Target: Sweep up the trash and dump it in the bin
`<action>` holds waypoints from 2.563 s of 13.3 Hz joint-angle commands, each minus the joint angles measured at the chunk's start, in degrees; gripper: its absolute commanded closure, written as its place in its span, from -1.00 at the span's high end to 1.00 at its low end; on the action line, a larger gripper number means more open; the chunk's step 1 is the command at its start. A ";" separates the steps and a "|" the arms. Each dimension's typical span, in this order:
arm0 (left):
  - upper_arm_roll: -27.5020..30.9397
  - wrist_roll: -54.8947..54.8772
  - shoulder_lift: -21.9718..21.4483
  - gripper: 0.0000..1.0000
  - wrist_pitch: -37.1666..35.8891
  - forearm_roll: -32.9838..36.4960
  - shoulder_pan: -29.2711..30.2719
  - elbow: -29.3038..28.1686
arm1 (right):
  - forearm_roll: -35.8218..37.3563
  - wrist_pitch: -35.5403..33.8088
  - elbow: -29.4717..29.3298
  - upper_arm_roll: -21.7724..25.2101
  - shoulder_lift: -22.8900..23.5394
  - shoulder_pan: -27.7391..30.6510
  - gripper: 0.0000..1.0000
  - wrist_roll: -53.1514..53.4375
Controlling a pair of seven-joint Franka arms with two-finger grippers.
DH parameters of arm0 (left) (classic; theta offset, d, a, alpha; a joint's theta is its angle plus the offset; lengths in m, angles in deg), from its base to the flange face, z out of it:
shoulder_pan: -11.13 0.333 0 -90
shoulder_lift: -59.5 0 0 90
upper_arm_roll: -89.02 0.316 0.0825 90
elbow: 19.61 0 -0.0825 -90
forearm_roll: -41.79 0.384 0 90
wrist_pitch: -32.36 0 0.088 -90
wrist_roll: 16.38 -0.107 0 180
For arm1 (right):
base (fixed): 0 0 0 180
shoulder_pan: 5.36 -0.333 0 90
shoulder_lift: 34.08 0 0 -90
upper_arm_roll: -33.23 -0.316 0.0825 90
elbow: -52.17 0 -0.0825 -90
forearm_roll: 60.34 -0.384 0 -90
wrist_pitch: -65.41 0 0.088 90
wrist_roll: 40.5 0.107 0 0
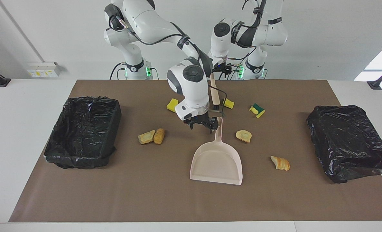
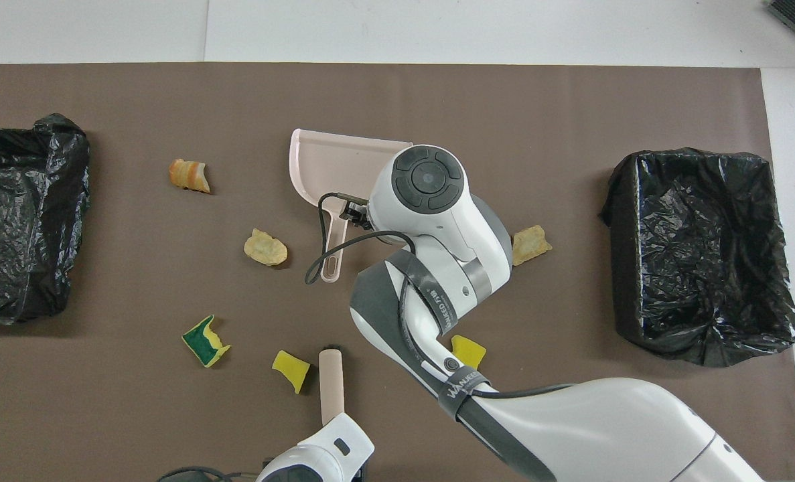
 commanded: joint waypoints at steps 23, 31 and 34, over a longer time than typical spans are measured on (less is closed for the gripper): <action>-0.64 -7.99 2.70 -1.00 0.57 -2.88 0.39 0.16 | 1.36 0.43 -0.48 -0.35 0.68 0.48 1.00 0.74; 5.60 -14.75 2.96 -1.00 -3.32 0.46 7.14 1.40 | 1.71 0.16 -0.48 -0.26 0.68 0.39 1.00 0.74; 6.82 -20.12 3.84 -1.00 -3.40 0.46 12.42 3.32 | 1.71 0.16 -0.65 -0.35 0.68 0.22 1.00 0.91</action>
